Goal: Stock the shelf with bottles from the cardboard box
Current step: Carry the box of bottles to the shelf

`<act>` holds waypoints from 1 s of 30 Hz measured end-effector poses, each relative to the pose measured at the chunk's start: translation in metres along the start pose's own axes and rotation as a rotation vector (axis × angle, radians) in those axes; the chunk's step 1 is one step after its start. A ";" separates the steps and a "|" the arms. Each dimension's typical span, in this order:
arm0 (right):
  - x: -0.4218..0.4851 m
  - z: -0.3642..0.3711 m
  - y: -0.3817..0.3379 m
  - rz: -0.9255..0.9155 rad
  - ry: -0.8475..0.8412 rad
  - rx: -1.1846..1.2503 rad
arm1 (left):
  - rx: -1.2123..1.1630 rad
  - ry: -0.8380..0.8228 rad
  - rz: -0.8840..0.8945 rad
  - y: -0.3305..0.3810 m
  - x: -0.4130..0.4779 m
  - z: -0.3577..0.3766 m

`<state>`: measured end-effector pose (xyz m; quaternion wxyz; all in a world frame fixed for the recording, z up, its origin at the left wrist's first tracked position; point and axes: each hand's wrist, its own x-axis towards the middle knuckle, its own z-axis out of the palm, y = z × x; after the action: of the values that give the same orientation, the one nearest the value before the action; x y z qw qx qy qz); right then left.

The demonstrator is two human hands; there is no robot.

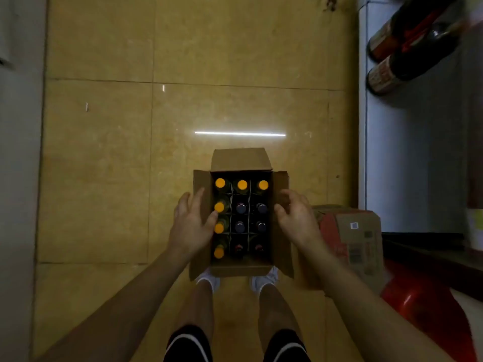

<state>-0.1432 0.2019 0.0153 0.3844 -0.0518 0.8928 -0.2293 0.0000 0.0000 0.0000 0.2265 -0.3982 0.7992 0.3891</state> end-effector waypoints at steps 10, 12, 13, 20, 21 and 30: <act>0.037 0.024 0.047 -0.052 0.060 0.000 | -0.012 0.085 0.057 -0.008 0.036 0.046; 0.043 0.029 0.048 -0.051 0.045 -0.004 | 0.003 0.150 0.101 -0.004 0.037 0.050; 0.047 0.032 0.048 -0.038 0.022 -0.017 | -0.002 0.177 0.100 -0.002 0.039 0.052; 0.070 0.043 0.062 0.127 -0.258 -0.238 | 0.078 -0.010 -0.182 -0.007 0.063 0.058; 0.072 0.042 0.063 0.122 -0.261 -0.254 | 0.105 -0.024 -0.197 -0.008 0.064 0.057; 0.105 0.028 0.053 0.061 -0.298 -0.346 | 0.338 -0.108 -0.249 0.011 0.096 0.053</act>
<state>-0.1919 0.2102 -0.0948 0.5039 -0.1231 0.8534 -0.0511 -0.0616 0.0028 -0.0909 0.3788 -0.4286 0.7845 0.2396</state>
